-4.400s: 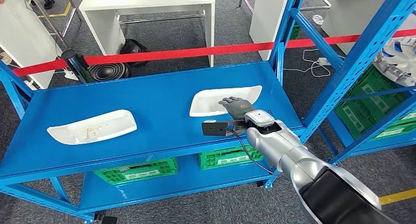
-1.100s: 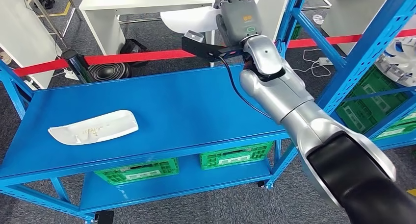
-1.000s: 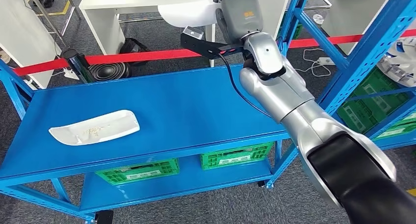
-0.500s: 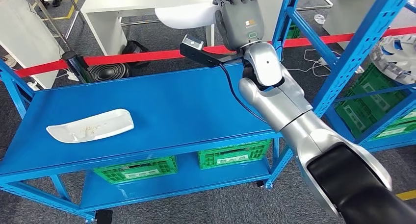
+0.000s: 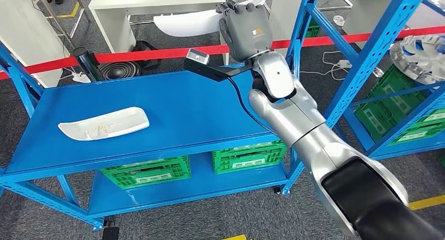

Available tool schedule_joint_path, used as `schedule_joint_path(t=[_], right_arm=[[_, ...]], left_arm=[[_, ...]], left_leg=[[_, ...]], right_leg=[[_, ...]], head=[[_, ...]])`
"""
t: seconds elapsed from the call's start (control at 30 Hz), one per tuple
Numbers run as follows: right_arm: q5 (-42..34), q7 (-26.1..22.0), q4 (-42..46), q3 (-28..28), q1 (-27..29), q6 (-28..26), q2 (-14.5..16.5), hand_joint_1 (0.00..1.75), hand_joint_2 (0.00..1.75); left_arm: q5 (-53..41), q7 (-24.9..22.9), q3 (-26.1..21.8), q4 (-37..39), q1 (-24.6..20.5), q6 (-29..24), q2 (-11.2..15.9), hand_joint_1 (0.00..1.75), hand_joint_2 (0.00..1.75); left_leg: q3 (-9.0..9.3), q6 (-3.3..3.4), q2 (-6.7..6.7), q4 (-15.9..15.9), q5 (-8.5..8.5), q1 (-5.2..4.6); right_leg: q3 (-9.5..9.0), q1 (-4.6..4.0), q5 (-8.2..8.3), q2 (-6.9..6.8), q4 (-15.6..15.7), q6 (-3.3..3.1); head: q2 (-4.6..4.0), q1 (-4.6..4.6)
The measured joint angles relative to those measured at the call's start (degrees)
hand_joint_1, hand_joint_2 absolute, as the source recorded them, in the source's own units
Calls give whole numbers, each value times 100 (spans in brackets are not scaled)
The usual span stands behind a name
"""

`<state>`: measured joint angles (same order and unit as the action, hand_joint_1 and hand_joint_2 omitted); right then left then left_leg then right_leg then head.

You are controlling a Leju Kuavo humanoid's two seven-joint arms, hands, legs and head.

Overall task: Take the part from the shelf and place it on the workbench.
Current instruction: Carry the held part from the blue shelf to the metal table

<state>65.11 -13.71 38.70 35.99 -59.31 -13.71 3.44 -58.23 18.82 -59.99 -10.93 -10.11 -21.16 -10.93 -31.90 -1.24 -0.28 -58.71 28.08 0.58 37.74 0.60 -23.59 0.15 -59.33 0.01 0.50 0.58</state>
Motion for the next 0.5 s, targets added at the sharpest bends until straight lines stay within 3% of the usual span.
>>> schedule_joint_path(t=[0.07,0.17,0.2,0.23,0.3,0.37,0.4,0.5], right_arm=[[4,-125,-1,-15,20,59,10,175,175],[-52,-352,-2,-31,61,155,43,175,175],[-83,-434,-3,-37,88,193,55,175,175],[-111,-508,-3,-42,113,235,68,175,175],[-142,-603,-3,-46,141,291,104,175,175],[-148,-629,4,-49,147,314,157,175,175],[-148,-624,8,-50,152,319,178,175,175],[-123,-537,61,-70,240,326,202,175,175]], left_arm=[[-26,-15,-1,-2,-2,-1,-10,0,175],[-90,-44,-2,-2,0,-3,-21,0,175],[-109,-55,-2,-1,4,-5,-25,0,175],[-133,-63,-2,0,9,-8,-26,0,175],[-176,-70,-1,-1,15,-13,-26,0,175],[-236,-75,5,-1,23,-13,-31,0,175],[-276,-82,13,0,27,-12,-32,0,175],[-413,-122,59,-2,52,0,-8,0,175]], left_leg=[[-73,94,18,35,-104,19],[-258,165,30,27,-244,0],[-326,169,30,17,-288,-9],[-393,170,30,3,-329,-17],[-518,160,25,-31,-406,-36],[-605,122,22,-50,-482,-57],[-622,90,23,-48,-520,-53],[-636,-19,18,-4,-618,-25]], right_leg=[[120,2,-275,3,-273,44],[436,2,-991,3,-1317,67],[457,-1,-1068,3,-1540,63],[387,-6,-1029,3,-1570,48],[-63,-34,-770,3,-1036,-25],[-568,-79,-671,-8,-277,-107],[-697,-102,-679,-11,-51,-131],[-703,-116,-585,-20,110,-169]], head=[[0,-25],[0,-61],[0,-66],[0,-70],[0,-79],[0,-80],[0,-80],[0,-92]])
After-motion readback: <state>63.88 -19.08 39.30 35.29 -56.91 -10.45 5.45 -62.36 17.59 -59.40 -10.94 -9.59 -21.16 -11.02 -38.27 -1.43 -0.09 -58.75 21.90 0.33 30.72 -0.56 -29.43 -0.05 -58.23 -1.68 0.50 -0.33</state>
